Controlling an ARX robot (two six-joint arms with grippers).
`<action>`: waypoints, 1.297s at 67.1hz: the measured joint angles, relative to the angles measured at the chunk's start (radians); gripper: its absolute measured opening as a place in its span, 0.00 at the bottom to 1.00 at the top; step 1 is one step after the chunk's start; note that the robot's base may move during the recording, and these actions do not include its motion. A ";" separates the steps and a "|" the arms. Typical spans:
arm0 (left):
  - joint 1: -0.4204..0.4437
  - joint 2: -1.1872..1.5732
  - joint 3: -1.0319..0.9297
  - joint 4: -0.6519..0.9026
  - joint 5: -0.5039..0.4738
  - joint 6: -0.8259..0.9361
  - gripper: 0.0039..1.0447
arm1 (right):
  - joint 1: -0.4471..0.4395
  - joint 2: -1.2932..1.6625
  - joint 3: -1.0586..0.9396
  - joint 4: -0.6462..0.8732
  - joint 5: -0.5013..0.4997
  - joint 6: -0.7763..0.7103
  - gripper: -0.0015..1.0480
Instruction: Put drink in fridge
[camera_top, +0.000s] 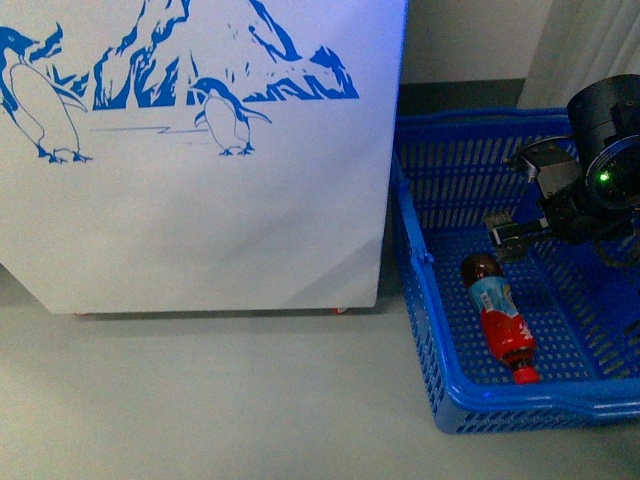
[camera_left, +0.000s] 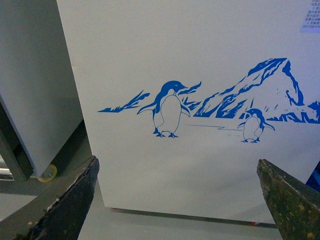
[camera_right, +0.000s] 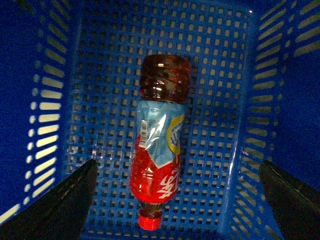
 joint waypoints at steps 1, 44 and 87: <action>0.000 0.000 0.000 0.000 0.000 0.000 0.92 | -0.002 0.016 0.011 -0.004 0.000 -0.001 0.93; 0.000 0.000 0.000 0.000 0.000 0.000 0.92 | -0.014 0.396 0.324 -0.154 -0.029 0.055 0.93; 0.000 0.000 0.000 0.000 0.000 0.000 0.92 | -0.004 0.563 0.519 -0.178 -0.125 0.108 0.93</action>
